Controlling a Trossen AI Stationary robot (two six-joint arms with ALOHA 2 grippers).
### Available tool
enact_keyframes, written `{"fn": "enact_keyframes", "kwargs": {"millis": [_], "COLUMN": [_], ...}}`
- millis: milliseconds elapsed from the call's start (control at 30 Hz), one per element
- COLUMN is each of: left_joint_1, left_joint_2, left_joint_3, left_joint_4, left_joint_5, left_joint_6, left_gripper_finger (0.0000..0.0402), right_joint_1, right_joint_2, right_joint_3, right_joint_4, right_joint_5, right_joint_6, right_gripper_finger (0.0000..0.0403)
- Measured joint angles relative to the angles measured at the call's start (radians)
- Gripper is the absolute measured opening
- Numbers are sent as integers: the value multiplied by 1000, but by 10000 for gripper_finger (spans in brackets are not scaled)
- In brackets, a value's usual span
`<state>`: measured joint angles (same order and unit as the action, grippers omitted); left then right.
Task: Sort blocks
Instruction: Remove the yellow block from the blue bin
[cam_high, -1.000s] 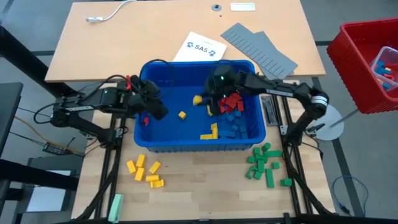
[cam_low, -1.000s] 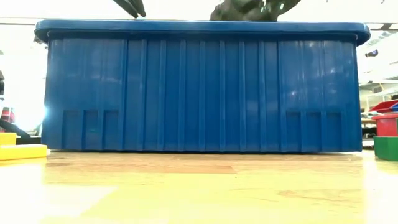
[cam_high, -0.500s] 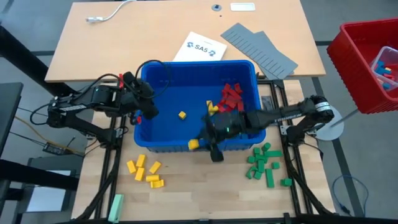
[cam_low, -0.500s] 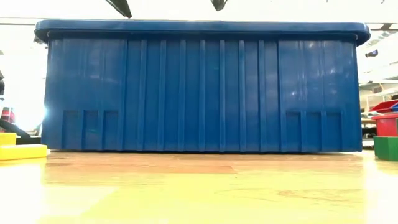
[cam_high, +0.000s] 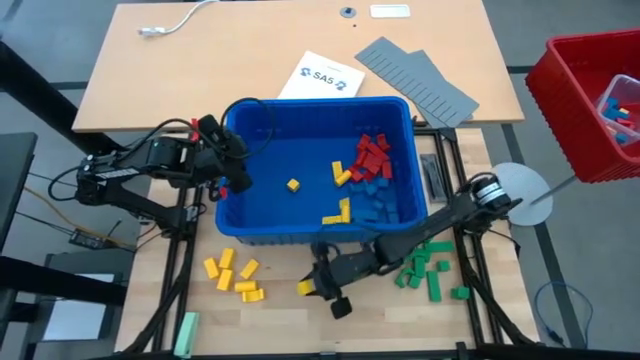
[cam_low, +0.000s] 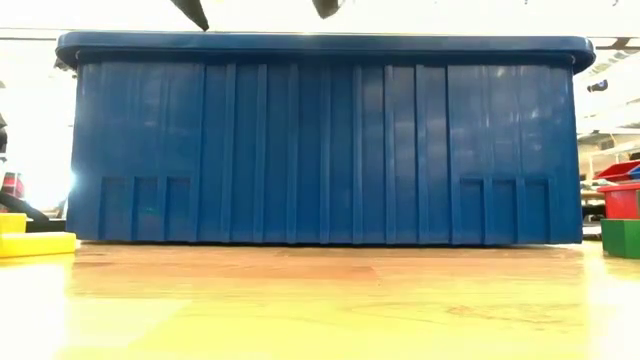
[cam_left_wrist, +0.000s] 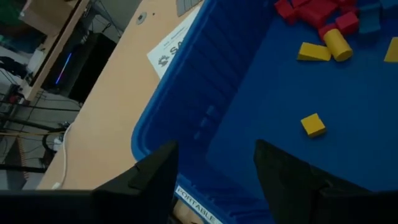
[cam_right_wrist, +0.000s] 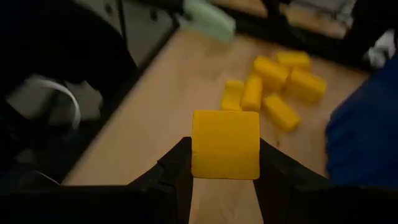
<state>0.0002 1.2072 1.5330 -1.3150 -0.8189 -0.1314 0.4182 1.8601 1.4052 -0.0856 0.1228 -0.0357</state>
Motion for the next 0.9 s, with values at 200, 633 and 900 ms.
{"fn": "enact_keyframes", "kwargs": {"millis": [200,633,900], "left_joint_1": [0,0,0], "left_joint_2": [0,1,1], "left_joint_3": [0,0,0], "left_joint_4": [2,12,19], "left_joint_5": [1,10,20], "left_joint_6": [-1,-10,-11], "left_gripper_finger": [218,218,219], "right_joint_1": [-9,-109,-121], "right_joint_2": [137,339,324], "right_joint_3": [0,79,101], "right_joint_4": [82,227,211], "right_joint_5": [68,-21,-15], "right_joint_6": [-50,173,143], "right_gripper_finger": [124,142,232]}}
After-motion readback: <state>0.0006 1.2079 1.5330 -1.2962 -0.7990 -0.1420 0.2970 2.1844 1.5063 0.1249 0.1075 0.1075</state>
